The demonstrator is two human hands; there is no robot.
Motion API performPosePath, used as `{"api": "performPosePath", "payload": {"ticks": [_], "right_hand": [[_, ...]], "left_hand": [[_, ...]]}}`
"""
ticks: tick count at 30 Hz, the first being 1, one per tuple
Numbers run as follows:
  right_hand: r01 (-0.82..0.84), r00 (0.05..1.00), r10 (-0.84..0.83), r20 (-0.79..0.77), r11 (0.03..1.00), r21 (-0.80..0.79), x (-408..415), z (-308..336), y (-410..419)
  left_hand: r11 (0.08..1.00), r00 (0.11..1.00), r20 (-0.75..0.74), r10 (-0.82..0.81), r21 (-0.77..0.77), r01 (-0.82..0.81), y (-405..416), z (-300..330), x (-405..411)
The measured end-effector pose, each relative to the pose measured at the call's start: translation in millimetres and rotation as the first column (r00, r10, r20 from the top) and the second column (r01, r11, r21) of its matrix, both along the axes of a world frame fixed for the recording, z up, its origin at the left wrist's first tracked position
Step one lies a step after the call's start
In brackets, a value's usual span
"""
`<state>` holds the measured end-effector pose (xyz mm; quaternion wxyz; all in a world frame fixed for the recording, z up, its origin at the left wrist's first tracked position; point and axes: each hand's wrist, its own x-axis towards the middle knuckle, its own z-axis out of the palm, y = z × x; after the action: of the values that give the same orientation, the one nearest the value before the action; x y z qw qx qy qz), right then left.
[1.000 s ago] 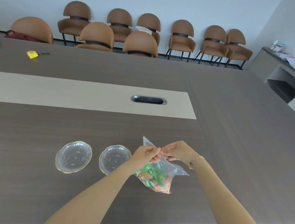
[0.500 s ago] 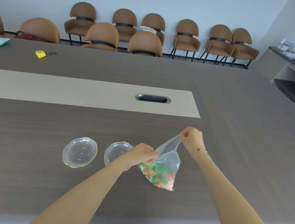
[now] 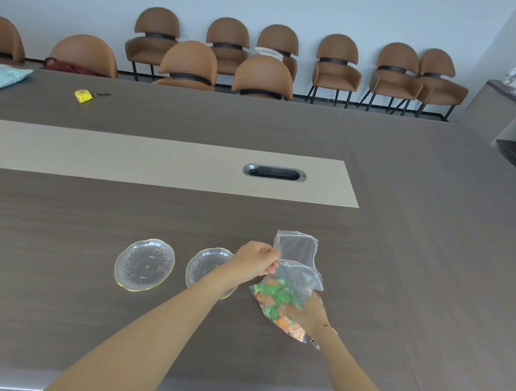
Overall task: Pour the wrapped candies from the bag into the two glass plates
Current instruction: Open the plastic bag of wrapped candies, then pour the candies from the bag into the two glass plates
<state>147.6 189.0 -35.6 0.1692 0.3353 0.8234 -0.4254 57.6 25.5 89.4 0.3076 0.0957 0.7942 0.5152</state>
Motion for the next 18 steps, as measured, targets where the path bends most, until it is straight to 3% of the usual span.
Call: {"api": "performPosePath", "payload": {"ticks": [2, 5, 10, 14, 16, 18], "right_hand": [[0.094, 0.986, -0.093, -0.137, 0.996, -0.001, 0.0, 13.1, -14.6], [0.087, 0.963, -0.096, -0.251, 0.995, -0.048, -1.6, 25.0, -17.2], [-0.043, 0.967, 0.010, -0.254, 0.991, -0.126, -22.5, 60.8, -4.3], [-0.201, 0.957, 0.153, -0.248, 0.963, -0.181, -43.1, 89.5, -12.1], [-0.239, 0.948, 0.192, -0.252, 0.956, -0.171, -55.4, 97.1, -22.8], [-0.295, 0.939, 0.260, -0.226, 0.946, -0.137, -67.1, 100.0, -34.7]], "left_hand": [[1.000, 1.000, -0.018, -0.013, 0.009, 0.014, -2.4, -3.3, -2.2], [0.998, 1.000, -0.026, 0.010, 0.056, -0.009, -7.9, -4.4, -6.7], [0.992, 0.989, -0.098, 0.115, 0.062, -0.109, -24.2, -5.6, -18.1], [0.998, 0.992, 0.119, 0.038, -0.052, -0.032, -36.3, -22.2, -16.7], [0.998, 0.948, 0.315, -0.052, -0.003, 0.056, -41.9, -36.2, -13.0], [0.997, 0.887, 0.458, -0.059, 0.076, 0.027, -47.0, -49.0, -8.8]]}}
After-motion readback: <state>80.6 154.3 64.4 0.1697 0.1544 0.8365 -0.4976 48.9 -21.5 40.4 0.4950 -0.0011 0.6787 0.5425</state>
